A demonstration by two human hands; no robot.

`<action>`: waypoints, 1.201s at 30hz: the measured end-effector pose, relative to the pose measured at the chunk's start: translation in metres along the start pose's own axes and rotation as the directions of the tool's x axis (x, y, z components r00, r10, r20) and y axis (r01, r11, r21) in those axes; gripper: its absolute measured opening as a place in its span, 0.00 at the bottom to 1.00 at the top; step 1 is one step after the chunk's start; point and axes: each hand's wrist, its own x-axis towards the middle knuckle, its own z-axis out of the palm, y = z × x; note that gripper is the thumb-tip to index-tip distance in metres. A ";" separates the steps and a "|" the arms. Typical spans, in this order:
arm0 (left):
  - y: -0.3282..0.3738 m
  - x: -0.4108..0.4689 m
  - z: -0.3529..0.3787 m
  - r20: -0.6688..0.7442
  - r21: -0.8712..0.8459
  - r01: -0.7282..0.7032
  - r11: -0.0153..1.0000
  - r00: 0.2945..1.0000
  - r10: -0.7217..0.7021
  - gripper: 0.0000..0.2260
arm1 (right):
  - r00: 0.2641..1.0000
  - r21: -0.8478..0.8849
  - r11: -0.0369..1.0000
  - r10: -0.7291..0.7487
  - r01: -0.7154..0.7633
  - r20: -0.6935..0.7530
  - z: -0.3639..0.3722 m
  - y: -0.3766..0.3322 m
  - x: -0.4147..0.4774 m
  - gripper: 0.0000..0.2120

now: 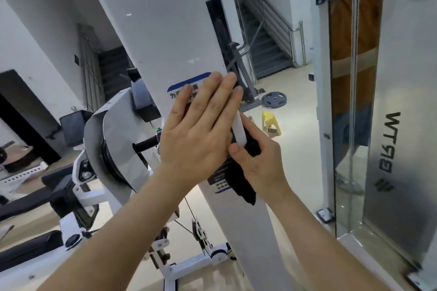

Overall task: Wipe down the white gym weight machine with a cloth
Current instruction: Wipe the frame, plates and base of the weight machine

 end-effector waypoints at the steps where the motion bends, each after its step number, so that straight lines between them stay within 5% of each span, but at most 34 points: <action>1: 0.002 0.000 0.001 -0.011 0.004 0.001 1.000 1.000 -0.001 0.22 | 0.998 0.044 0.998 0.044 -0.041 -0.050 0.001 0.008 -0.012 0.26; 4: 0.004 0.000 0.001 -0.033 -0.005 0.011 1.000 0.999 -0.011 0.21 | 0.899 0.274 0.908 0.379 -0.315 -0.221 -0.003 0.034 -0.053 0.16; 6: 0.006 0.001 0.002 -0.028 0.007 0.017 1.000 0.999 -0.017 0.21 | 0.785 0.360 0.795 0.580 -0.487 -0.218 -0.010 0.040 -0.064 0.19; 7: 0.007 0.001 0.002 -0.024 0.021 0.017 1.000 1.000 -0.017 0.21 | 0.784 0.326 0.793 0.589 -0.514 -0.196 -0.011 0.037 -0.059 0.20; 10: 0.006 0.002 0.001 -0.014 0.060 0.026 0.998 1.000 -0.025 0.22 | 0.965 0.174 0.963 0.228 -0.205 -0.129 0.005 0.001 -0.006 0.22; 13: 0.007 0.003 -0.004 0.027 0.023 0.027 0.999 0.999 -0.027 0.22 | 0.984 0.009 0.989 -0.145 0.147 -0.105 0.016 -0.014 0.029 0.19; 15: 0.008 0.004 -0.007 0.059 0.041 0.032 0.999 0.998 -0.035 0.23 | 0.991 -0.053 0.990 -0.131 0.129 -0.038 0.006 0.013 0.007 0.23; 19: 0.025 0.007 -0.011 0.116 0.038 0.118 0.992 0.986 -0.121 0.21 | 0.977 -0.039 0.986 0.163 -0.159 0.135 -0.022 0.063 -0.063 0.32; 23: 0.035 0.008 -0.019 0.112 -0.040 0.253 0.967 0.962 -0.248 0.19 | 0.992 -0.073 0.996 0.056 -0.048 0.112 -0.013 0.036 -0.023 0.33; 25: 0.032 0.005 -0.029 0.068 -0.178 0.460 0.870 0.887 -0.456 0.22 | 0.992 -0.045 0.997 -0.060 0.066 0.114 -0.001 0.012 0.015 0.33; 27: 0.030 -0.001 -0.037 0.063 -0.296 0.661 0.689 0.734 -0.676 0.29 | 0.989 0.000 0.995 -0.096 0.096 0.114 0.003 0.002 0.031 0.33; 29: 0.037 -0.010 -0.042 0.128 -0.401 0.801 0.445 0.530 -0.838 0.34 | 0.982 0.035 0.995 -0.093 0.088 0.167 -0.003 0.014 0.015 0.31; 31: 0.052 -0.016 -0.044 0.322 -0.528 0.836 0.149 0.359 -0.876 0.28 | 0.977 0.039 0.999 -0.013 0.005 0.211 -0.017 0.036 -0.018 0.31; 33: 0.068 -0.030 -0.039 0.465 -0.583 0.812 -0.017 0.317 -0.827 0.21 | 0.964 0.025 0.998 0.052 -0.060 0.261 -0.029 0.050 -0.051 0.31; 36: 0.079 -0.038 -0.037 0.494 -0.550 0.834 -0.052 0.275 -0.825 0.21 | 0.961 0.022 0.997 0.069 -0.077 0.267 -0.027 0.040 -0.040 0.31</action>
